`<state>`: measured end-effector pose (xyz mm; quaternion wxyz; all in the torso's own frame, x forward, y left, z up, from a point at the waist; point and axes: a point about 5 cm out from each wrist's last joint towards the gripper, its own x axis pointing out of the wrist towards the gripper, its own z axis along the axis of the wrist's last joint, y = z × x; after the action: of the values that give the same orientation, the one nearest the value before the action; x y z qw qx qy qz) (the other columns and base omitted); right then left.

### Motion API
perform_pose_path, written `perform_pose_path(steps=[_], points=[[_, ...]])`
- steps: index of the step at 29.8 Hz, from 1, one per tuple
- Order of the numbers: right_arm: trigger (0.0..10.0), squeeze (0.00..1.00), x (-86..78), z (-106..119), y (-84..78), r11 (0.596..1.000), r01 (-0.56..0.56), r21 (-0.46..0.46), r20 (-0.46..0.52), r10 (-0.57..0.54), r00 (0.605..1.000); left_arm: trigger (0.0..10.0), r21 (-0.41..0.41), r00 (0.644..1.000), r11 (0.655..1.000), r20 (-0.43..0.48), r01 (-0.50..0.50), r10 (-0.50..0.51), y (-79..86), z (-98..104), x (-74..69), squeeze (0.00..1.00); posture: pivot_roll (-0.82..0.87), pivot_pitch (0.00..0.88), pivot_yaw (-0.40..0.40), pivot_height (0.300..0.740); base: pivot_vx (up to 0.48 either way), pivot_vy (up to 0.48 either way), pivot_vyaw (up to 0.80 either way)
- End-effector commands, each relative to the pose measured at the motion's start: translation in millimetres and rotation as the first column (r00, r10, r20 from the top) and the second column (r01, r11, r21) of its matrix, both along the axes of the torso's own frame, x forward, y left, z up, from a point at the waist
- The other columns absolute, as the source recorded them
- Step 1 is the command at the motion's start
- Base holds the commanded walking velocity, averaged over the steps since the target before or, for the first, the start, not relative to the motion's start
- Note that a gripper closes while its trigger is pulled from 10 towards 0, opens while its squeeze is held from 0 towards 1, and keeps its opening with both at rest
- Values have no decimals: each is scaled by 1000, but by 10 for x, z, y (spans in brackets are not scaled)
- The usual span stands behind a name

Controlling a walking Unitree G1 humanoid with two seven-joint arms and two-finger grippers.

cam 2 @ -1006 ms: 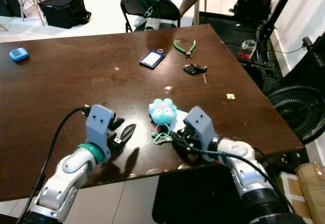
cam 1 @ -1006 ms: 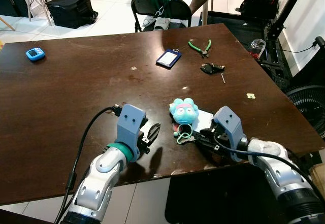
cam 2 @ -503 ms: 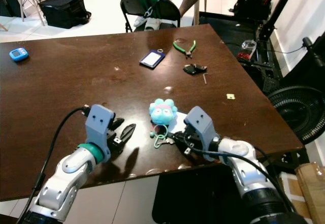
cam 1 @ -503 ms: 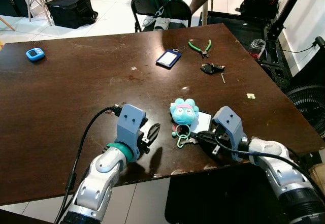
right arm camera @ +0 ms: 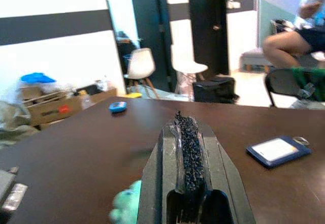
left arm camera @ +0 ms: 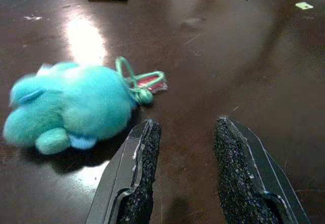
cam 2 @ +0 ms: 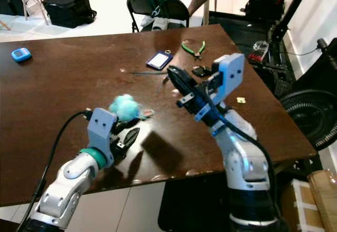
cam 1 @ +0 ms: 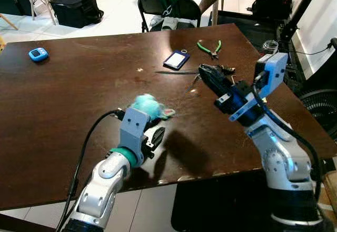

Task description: Hang keys on a hook

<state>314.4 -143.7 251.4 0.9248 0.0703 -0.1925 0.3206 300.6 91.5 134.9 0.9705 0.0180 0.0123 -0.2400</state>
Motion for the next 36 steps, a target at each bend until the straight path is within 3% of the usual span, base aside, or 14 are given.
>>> perform_pose_path(steps=[1, 12, 16, 25, 36], points=[[10000, 0, -32, 5, 16, 999, 22, 27, 1, -22, 1000, 10000, 11, 1000, 1000, -29, -10, 10, 31, -67, -15, 0, -110, 102, 94, 740, 0, 0, 0], [10000, 0, 6, -80, 2, 992, 120, 46, -36, -118, 992, 10000, 12, 1000, 1000, -26, -15, 16, 45, -63, -15, 0, -104, 102, 95, 740, 0, 0, 0], [10000, 0, 16, -259, -7, 962, 272, 6, -61, -271, 961, 10000, 4, 993, 993, 2, -117, 117, 153, -22, 7, 0, -97, 98, 94, 740, 0, 0, 0], [10000, 0, 41, -329, 62, 948, 318, -15, -79, -319, 945, 10000, 15, 977, 977, 15, -214, 214, 265, -14, 52, 0, -94, 96, 94, 740, 0, 0, 0], [10000, 0, 60, -339, 176, 946, 319, -46, -62, -322, 945, 10000, 18, 967, 967, 5, -256, 256, 301, -30, 68, 0, -86, 94, 87, 740, -433, 0, 0]])
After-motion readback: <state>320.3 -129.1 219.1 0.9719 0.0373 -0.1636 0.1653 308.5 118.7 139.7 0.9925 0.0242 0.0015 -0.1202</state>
